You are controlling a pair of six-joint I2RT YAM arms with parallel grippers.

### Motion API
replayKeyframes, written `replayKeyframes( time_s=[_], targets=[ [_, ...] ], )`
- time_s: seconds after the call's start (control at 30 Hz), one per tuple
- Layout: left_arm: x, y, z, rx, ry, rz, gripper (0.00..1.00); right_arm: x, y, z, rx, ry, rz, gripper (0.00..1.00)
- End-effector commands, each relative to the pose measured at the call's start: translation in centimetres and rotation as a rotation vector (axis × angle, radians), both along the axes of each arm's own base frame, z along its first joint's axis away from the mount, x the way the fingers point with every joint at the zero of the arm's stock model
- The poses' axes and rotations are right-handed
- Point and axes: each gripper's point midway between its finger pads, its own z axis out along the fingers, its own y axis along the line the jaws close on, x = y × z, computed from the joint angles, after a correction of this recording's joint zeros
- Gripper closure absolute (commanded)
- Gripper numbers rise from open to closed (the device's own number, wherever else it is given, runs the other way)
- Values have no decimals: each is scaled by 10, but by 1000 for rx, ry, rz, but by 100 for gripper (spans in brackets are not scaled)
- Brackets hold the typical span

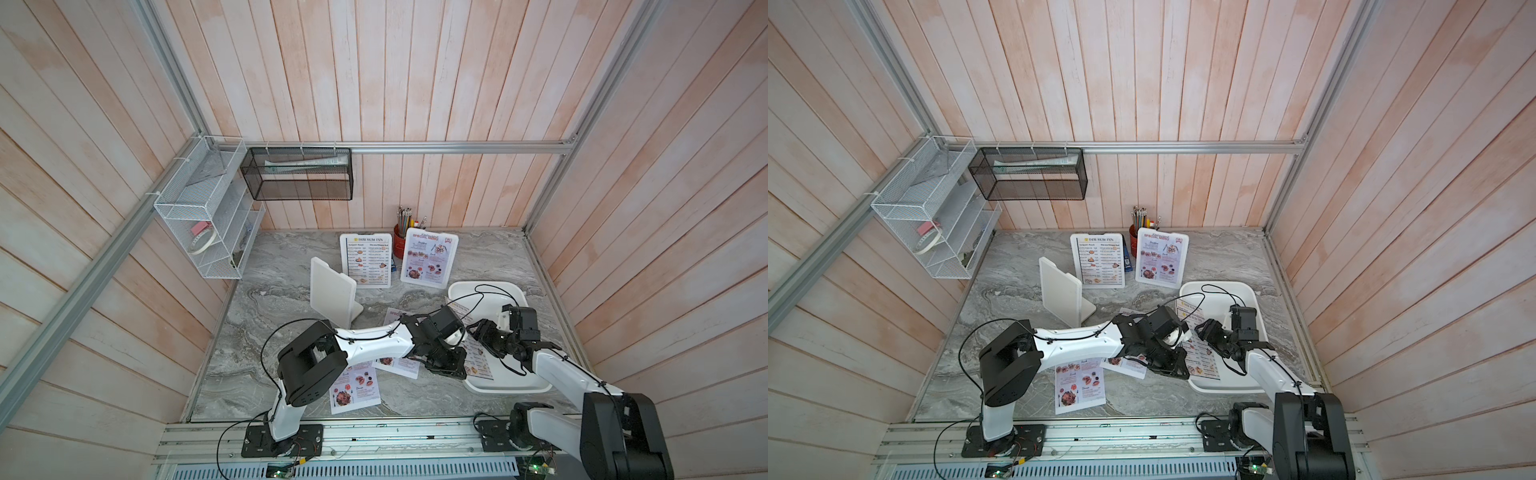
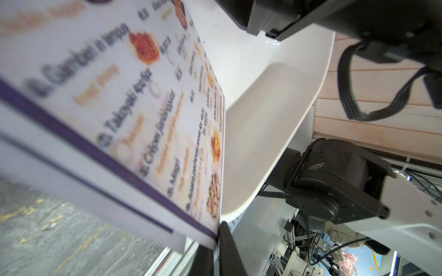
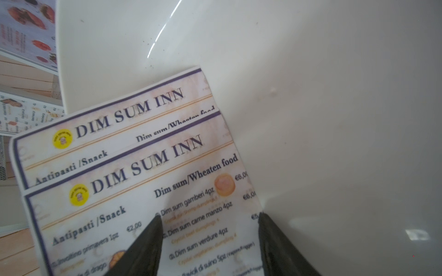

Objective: Replace the menus in the menu holders
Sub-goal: Pick up the menu from the storage box.

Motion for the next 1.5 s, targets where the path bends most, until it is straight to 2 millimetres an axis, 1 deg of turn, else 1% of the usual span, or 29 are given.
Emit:
replayKeyframes(
  time_s=[0.0,0.07,0.17,0.27,0.43,0.57,0.63,0.7,0.77,0.83,0.9,0.93,1.03,1.1,1.2,1.23,1.37,1.47],
  targets=[
    [10,-3,17,-29,-52,11,93,3,-4,8,-19,-6,2,34],
    [12,-3,26,-43,-72,13,96,7,-8,16,-36,-21,0,32],
    [14,-3,40,-71,-111,11,97,14,-13,32,-60,-55,1,32],
    [16,-4,49,-93,-134,9,99,20,-21,49,-94,-89,-17,32],
    [21,0,66,-126,-174,16,99,27,-33,77,-127,-160,-40,31],
    [24,2,78,-163,-181,15,99,29,-34,87,-138,-172,-31,31],
    [26,3,88,-185,-198,16,99,31,-33,94,-139,-187,-20,31],
    [31,5,101,-209,-223,16,99,33,-26,103,-110,-219,9,31],
    [42,14,113,-218,-265,35,100,34,-16,112,-63,-256,51,31],
    [58,29,125,-231,-315,61,100,34,-4,126,-4,-311,105,31],
    [68,43,140,-263,-354,67,100,34,8,143,62,-368,147,30],
    [82,53,148,-273,-380,89,100,35,12,151,91,-393,158,29],
    [99,72,173,-313,-446,109,100,37,19,175,154,-446,168,28],
    [108,81,184,-328,-480,115,100,39,23,190,212,-469,170,28],
    [118,94,197,-357,-509,119,100,41,36,208,355,-482,192,28],
    [121,97,201,-367,-515,121,100,42,38,211,396,-473,191,28],
    [125,108,215,-399,-553,110,100,45,41,218,449,-445,173,28],
    [128,113,219,-422,-565,107,100,46,42,216,482,-409,134,28]
  ],
)
